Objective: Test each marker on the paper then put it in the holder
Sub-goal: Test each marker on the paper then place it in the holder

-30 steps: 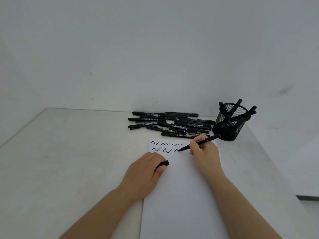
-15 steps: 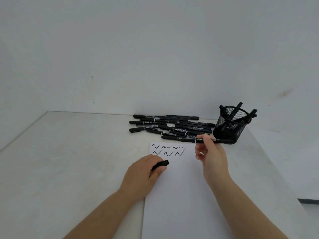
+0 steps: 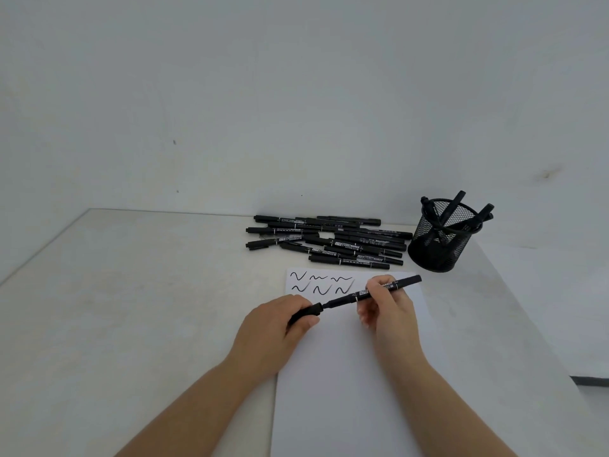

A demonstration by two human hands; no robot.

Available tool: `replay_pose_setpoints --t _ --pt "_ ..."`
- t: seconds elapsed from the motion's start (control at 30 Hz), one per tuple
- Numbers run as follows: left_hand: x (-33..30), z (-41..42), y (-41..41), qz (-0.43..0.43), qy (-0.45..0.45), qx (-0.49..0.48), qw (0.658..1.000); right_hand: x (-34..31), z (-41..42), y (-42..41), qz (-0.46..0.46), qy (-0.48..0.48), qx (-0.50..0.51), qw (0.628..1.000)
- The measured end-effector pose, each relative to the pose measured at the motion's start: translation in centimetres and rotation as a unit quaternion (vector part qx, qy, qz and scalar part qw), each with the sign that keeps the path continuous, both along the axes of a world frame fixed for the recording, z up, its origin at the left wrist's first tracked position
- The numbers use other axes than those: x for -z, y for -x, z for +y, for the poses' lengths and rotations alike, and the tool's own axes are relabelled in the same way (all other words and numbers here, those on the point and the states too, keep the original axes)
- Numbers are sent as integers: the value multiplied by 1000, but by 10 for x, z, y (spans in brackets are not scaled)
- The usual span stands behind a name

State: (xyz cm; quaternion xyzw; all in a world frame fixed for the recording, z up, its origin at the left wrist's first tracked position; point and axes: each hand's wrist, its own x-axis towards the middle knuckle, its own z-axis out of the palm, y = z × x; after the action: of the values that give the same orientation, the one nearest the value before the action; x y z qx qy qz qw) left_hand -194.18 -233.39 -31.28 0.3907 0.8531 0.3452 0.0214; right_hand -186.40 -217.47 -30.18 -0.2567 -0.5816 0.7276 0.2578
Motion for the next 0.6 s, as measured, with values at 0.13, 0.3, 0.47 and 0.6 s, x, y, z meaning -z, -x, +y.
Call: replay_pose_setpoints --t 0.13,0.3,0.47,0.6 --pt "-1 1 0 8 6 7 1000 -1 -4 -2 -20 -86 -61 994" --pt "-3 0 -3 11 1 26 1000 -3 -8 -5 -9 -122 -118 986" --pt "-4 -1 -4 9 -17 31 999 -5 -8 -6 3 -104 -149 983" --pt "-4 -1 -4 -5 -22 25 999 -3 -10 -6 16 -84 -162 983"
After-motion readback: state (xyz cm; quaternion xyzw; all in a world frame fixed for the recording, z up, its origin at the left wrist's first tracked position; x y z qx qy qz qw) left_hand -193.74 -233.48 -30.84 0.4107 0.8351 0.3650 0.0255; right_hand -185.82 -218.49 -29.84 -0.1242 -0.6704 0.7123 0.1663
